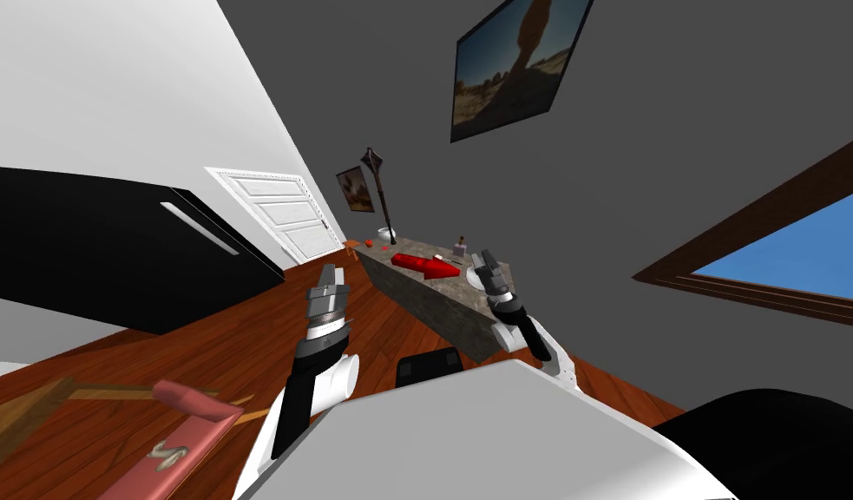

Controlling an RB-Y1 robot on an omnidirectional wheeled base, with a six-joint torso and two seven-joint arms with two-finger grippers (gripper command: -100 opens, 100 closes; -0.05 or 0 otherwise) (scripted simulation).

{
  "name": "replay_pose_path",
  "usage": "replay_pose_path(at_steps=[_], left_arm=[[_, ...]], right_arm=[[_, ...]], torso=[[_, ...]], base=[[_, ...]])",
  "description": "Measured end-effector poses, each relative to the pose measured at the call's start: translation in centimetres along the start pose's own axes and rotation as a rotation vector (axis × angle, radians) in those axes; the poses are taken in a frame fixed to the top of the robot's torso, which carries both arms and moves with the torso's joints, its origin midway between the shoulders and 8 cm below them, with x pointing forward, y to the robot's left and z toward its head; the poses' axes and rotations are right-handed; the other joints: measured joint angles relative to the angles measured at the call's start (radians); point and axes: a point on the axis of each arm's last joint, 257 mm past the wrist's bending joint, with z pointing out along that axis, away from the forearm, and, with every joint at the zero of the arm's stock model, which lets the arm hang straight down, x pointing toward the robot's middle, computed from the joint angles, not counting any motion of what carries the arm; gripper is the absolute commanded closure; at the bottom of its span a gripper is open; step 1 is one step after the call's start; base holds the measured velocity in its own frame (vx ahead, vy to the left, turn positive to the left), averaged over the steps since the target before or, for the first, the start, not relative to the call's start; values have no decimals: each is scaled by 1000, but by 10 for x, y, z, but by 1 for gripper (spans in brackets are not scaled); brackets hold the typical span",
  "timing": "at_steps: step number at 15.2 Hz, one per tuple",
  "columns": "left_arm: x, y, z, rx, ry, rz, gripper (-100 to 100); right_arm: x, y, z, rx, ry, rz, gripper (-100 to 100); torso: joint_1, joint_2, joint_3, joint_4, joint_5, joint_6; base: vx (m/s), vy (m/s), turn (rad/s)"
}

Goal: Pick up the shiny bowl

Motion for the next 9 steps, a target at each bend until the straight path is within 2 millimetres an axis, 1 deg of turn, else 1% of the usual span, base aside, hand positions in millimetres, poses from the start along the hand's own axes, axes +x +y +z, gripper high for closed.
replay_pose_path(at_steps=[1,5,9], left_arm=[[0,0,0,0,0,0,0],[0,0,0,0,0,0,0],[0,0,0,0,0,0,0]], right_arm=[[3,-2,0,4,18,-9,-100],[14,-24,-8,41,120,-70,-100],[22,-39,-16,66,207,-121,-100]], torso=[[0,0,0,0,0,0],[0,0,0,0,0,0],[0,0,0,0,0,0]], base=[[-1,22,29],[-1,26,32],[-2,24,30]])
